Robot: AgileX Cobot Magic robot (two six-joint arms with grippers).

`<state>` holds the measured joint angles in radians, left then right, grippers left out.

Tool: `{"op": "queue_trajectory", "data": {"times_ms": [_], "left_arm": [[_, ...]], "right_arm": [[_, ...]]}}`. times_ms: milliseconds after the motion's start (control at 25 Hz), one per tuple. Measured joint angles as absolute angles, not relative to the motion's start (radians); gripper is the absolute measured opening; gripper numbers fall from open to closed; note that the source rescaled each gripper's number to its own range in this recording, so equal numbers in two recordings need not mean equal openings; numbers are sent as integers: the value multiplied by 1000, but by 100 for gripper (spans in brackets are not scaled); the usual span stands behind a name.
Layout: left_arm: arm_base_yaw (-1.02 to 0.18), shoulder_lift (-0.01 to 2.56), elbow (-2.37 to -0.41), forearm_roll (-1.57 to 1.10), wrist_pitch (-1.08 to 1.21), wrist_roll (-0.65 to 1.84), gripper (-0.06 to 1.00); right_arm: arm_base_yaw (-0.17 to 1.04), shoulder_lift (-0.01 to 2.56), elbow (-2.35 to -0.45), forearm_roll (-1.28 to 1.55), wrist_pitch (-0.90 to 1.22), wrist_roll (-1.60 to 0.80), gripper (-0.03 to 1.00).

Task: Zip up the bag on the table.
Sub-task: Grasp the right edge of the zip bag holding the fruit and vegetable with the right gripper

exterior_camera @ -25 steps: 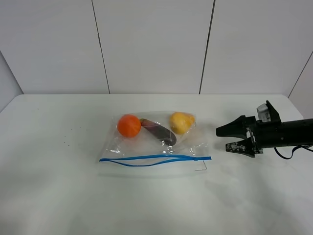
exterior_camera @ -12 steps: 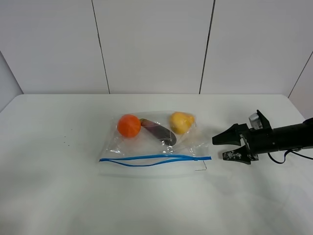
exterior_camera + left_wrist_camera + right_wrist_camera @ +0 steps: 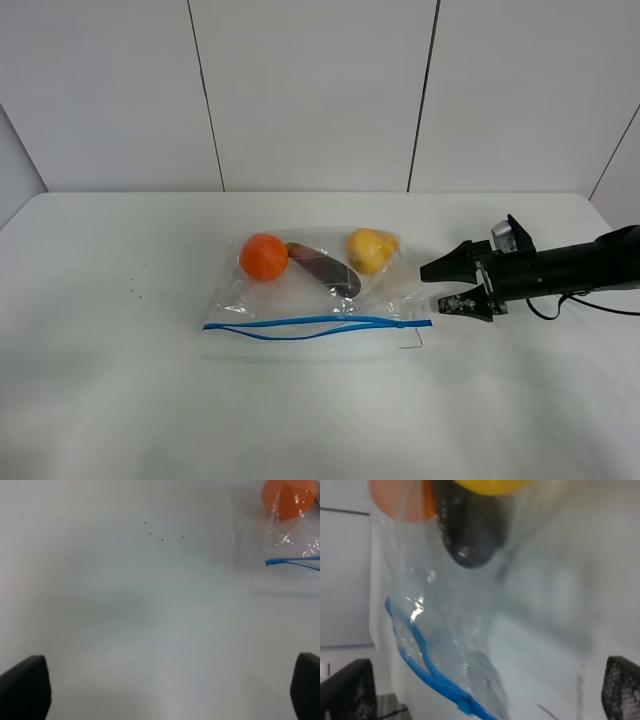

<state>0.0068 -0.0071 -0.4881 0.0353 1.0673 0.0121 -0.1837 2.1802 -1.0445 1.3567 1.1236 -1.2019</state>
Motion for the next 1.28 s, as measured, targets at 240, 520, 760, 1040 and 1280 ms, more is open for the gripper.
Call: {"op": "queue_trajectory", "data": {"times_ms": [240, 520, 760, 1040, 1280], "left_arm": [[7, -7, -488, 35, 1067, 12, 100], [7, -7, -488, 35, 1067, 12, 100], [7, -7, -488, 35, 1067, 12, 100], [7, -7, -488, 35, 1067, 12, 100], [7, -7, -488, 35, 1067, 12, 100]], "right_arm": [[-113, 2205, -1060, 1368, 1123, -1183, 100], [-62, 2206, -1060, 1383, 1118, -1183, 100], [-62, 2206, -1060, 1389, 1123, -1183, 100], [-62, 2206, -1060, 1389, 1131, -1183, 84], [-62, 2206, -1060, 1388, 1136, -1183, 53]]}}
